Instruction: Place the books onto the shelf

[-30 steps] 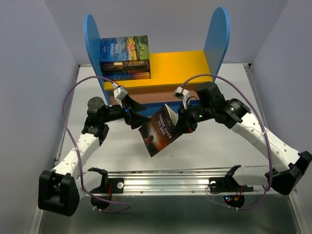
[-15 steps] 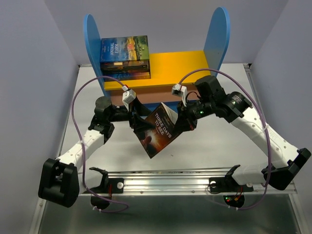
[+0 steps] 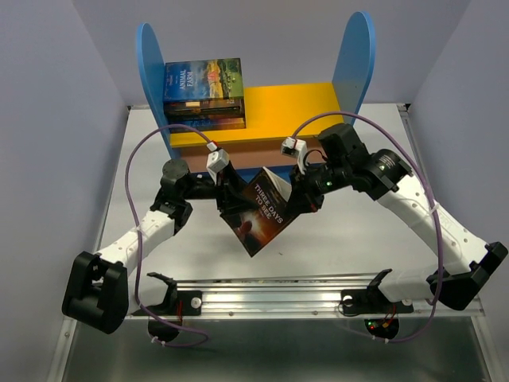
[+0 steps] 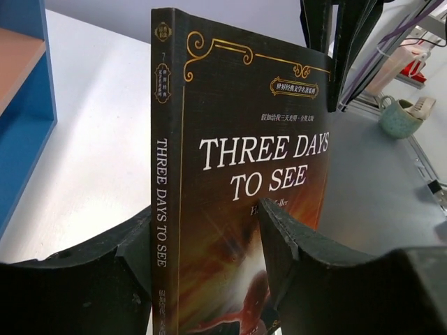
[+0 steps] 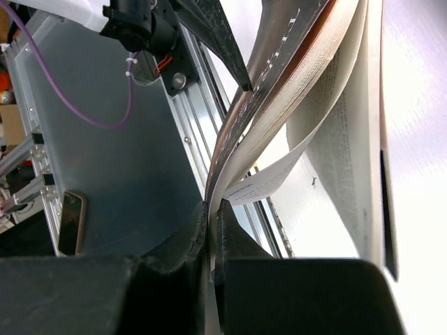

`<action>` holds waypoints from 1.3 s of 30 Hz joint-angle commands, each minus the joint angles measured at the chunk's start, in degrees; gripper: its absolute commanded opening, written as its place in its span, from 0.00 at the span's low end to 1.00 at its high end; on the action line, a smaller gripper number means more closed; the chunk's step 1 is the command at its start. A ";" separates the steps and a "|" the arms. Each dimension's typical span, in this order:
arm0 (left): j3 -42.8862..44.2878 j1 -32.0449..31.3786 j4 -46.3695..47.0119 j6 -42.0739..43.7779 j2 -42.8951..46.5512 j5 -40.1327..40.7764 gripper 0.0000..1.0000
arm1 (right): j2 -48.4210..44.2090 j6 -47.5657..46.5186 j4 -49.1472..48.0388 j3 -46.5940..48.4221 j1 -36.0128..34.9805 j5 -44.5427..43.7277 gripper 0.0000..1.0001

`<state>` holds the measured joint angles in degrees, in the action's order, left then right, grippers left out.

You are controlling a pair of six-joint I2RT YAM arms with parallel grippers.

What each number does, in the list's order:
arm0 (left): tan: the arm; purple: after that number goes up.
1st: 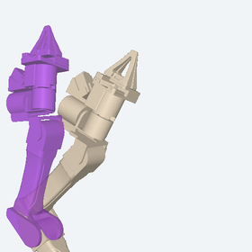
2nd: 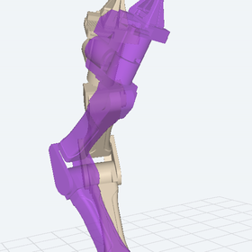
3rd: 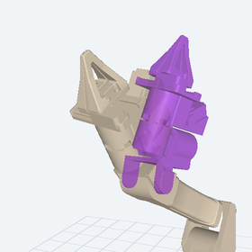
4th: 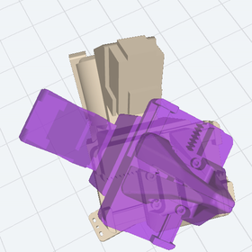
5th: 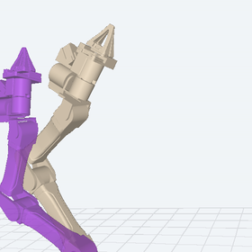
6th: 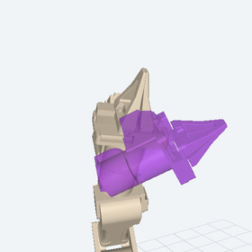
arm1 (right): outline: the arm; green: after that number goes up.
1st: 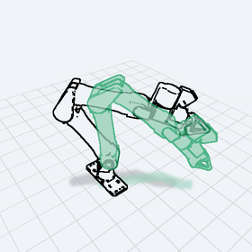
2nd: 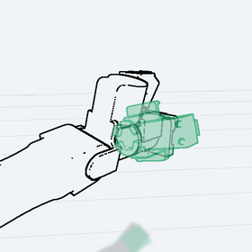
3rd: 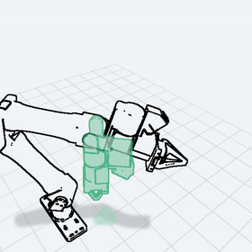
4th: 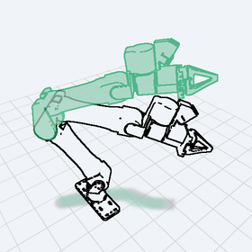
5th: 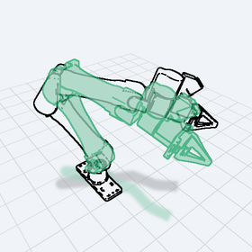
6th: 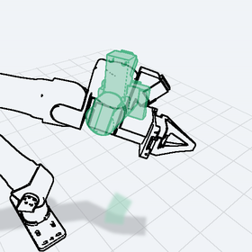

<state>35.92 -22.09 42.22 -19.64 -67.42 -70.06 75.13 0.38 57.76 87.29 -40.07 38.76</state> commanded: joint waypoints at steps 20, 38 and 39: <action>6.44 -1.56 2.27 -14.55 9.31 18.80 0.00 | -6.22 15.25 -5.11 -3.08 0.26 -58.87 1.00; 45.35 -5.68 -28.23 -32.92 -2.53 95.08 0.00 | -14.58 24.58 -12.58 -13.89 0.26 -71.02 1.00; 47.38 -6.12 -29.03 -33.53 -3.85 97.55 0.00 | -14.49 24.58 -12.93 -14.07 0.26 -70.58 1.00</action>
<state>73.76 -27.18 15.73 -45.69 -67.85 8.08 60.64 23.75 48.82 74.24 -40.07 -31.66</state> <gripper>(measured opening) 0.201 0.995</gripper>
